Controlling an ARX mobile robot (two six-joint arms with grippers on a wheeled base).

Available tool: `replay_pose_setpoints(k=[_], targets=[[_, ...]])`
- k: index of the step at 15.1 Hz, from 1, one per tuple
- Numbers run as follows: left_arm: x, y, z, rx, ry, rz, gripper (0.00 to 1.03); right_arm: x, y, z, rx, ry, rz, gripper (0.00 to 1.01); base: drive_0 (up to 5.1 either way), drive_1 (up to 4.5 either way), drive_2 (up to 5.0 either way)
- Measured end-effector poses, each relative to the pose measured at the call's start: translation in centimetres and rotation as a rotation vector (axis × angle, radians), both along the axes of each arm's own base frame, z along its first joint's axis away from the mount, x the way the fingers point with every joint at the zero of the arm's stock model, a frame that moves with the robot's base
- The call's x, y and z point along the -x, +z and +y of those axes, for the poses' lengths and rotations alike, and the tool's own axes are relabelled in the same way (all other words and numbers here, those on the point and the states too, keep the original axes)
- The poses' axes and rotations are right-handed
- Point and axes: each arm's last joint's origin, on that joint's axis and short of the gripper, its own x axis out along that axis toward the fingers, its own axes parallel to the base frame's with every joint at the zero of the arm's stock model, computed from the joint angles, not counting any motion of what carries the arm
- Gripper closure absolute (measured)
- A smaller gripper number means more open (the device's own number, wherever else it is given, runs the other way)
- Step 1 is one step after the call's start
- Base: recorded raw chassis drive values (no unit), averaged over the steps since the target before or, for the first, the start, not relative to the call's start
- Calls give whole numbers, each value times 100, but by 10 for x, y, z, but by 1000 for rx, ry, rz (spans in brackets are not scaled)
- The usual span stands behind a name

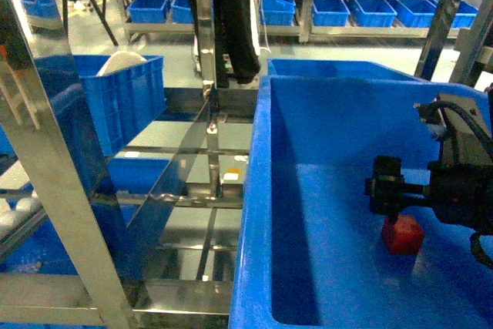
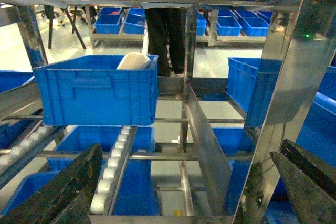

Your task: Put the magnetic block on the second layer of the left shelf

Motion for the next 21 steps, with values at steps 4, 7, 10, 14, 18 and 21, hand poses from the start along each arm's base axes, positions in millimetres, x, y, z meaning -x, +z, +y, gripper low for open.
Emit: replay_pose_setpoints(k=[4,7,10,14,18,21], targets=[[0,0,0,0,0,0,5,45,55,2,81,83,-142,3,0,0,0],[0,0,0,0,0,0,5,95,102,-8,182,29,-256,3,0,0,0],[0,0,0,0,0,0,5,136,135,-12,276,-25,-344,3,0,0,0],[0,0,0,0,0,0,5,181,161,-19,338,-81,-399,3,0,0,0],[0,0,0,0,0,0,5,196,137,-35,176,-116,-613,39,0,0,0],[0,0,0,0,0,0,5,212,116,-48,168,-110,-609,85,0,0,0]])
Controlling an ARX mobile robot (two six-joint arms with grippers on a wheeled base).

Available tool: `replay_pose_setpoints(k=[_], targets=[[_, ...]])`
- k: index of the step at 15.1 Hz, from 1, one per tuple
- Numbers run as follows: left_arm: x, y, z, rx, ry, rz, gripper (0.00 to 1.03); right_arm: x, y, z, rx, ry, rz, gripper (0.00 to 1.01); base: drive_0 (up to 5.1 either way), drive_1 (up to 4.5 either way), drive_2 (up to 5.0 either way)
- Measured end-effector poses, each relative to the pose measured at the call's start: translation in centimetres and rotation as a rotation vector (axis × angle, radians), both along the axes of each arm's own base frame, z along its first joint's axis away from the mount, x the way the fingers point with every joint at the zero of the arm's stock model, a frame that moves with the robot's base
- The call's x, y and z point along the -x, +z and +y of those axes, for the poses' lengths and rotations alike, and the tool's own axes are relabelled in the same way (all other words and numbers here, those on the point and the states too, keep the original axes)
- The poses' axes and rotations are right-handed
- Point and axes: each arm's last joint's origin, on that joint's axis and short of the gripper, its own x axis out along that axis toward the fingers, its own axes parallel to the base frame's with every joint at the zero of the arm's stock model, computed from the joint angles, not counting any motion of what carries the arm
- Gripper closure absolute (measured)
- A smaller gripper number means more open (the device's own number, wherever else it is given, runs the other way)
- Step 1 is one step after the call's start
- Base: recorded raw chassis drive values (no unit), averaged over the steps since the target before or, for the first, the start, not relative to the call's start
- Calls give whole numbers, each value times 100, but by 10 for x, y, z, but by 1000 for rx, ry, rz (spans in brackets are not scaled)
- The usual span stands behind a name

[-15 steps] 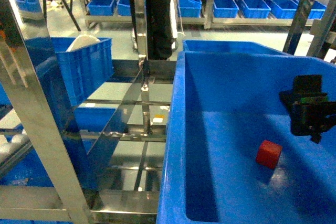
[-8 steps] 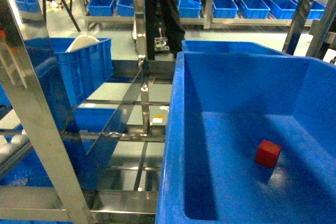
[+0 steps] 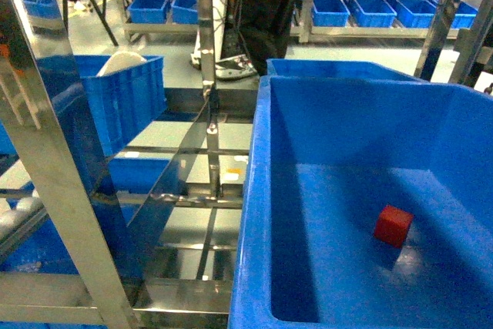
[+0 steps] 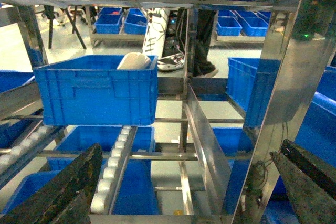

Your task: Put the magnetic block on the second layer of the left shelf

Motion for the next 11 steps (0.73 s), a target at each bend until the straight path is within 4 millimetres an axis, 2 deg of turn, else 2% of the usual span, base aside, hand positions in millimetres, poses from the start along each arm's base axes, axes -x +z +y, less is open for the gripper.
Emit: replay_pose_setpoints(k=[1,2,5,11], targets=[[0,0,0,0,0,0,5,3,-3,-2,-1,-3,-1,96,0,0,0],[0,0,0,0,0,0,5,7,-7,-5,-3,-5,2,99,0,0,0],[0,0,0,0,0,0,5,16,-16,-18,-7,-19,1,99,0,0,0],[0,0,0,0,0,0,5,27,-29,-16,-8,0,-6,99,0,0,0]])
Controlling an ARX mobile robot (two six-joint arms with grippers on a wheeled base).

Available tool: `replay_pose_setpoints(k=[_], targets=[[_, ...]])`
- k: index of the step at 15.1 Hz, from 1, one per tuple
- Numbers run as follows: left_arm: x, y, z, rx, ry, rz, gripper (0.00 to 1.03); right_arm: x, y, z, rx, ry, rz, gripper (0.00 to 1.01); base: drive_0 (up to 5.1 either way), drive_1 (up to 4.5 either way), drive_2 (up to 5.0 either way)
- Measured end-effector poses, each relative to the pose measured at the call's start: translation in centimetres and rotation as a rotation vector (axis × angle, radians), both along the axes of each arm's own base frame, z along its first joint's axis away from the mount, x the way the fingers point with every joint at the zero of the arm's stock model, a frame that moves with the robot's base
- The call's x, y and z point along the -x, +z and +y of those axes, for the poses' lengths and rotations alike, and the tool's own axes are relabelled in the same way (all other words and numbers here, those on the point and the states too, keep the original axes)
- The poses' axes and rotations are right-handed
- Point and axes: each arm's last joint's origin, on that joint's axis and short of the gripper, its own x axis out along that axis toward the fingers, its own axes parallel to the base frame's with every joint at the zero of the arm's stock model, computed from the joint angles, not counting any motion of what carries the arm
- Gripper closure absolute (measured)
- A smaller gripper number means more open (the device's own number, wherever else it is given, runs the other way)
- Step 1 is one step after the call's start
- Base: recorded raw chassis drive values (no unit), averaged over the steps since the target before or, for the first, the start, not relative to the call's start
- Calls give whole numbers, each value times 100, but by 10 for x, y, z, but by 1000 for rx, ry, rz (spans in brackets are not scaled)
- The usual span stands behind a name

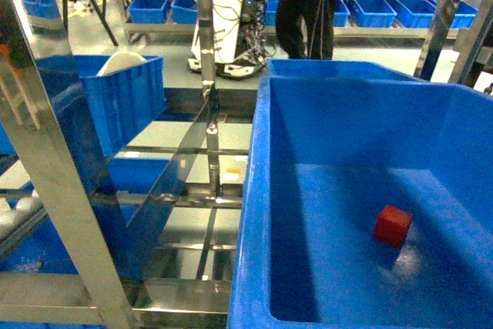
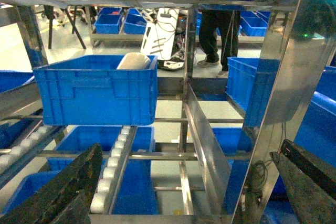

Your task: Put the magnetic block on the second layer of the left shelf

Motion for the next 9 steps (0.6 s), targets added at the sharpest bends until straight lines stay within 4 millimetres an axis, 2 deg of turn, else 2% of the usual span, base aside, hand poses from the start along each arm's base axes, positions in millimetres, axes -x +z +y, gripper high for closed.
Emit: replay_pose_setpoints(k=[7,8,9], targets=[[0,0,0,0,0,0,5,9,0,0,0,0,-11,99,0,0,0],[0,0,0,0,0,0,5,15,-6,0,0,1,43,99,0,0,0],[0,0,0,0,1,0,5,20,-2,0,0,-1,-7,99,0,0,0]])
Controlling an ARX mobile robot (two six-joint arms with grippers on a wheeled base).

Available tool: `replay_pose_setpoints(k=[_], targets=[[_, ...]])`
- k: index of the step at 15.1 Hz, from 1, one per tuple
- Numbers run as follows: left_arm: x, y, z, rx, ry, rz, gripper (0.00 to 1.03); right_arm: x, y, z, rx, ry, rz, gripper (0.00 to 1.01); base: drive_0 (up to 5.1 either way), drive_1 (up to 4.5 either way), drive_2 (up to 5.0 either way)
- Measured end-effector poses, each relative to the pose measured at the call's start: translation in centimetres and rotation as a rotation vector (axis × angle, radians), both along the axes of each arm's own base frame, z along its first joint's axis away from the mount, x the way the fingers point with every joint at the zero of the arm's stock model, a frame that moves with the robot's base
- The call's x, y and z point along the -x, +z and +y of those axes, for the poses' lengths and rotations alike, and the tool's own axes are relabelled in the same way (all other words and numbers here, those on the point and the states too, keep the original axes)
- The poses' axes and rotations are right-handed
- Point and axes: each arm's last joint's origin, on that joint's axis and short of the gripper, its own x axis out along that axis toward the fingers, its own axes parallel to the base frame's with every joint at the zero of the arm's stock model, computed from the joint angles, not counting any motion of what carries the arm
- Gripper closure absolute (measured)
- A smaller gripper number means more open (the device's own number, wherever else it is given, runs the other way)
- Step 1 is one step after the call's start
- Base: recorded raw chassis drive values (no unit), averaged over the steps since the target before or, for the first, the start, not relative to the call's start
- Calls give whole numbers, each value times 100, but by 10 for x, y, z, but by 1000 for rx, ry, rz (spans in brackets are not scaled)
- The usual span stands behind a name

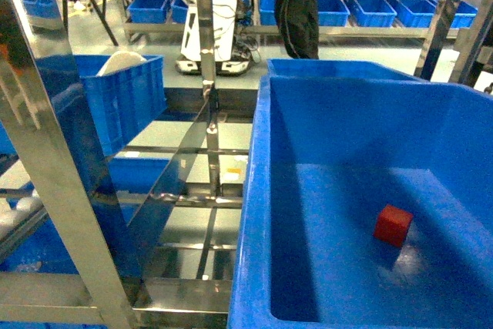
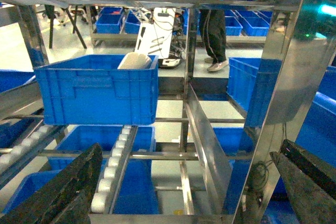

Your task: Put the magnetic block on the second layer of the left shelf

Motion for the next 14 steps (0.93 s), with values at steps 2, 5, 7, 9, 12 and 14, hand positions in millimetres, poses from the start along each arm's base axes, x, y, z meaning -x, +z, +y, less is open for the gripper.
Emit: replay_pose_setpoints(k=[2,5,7,9,12,14], targets=[[0,0,0,0,-1,0,5,0,-1,0,0,0,8,99,0,0,0],[0,0,0,0,-1,0,5,0,0,0,0,0,5,81,0,0,0],[0,0,0,0,-1,0,5,0,0,0,0,0,5,60,0,0,0],[0,0,0,0,-1,0,5,0,0,0,0,0,5,32,0,0,0],[0,0,0,0,-1,0,5,0,0,0,0,0,5,2,0,0,0],[0,0,0,0,-1,0,5,0,0,0,0,0,5,3,0,0,0]])
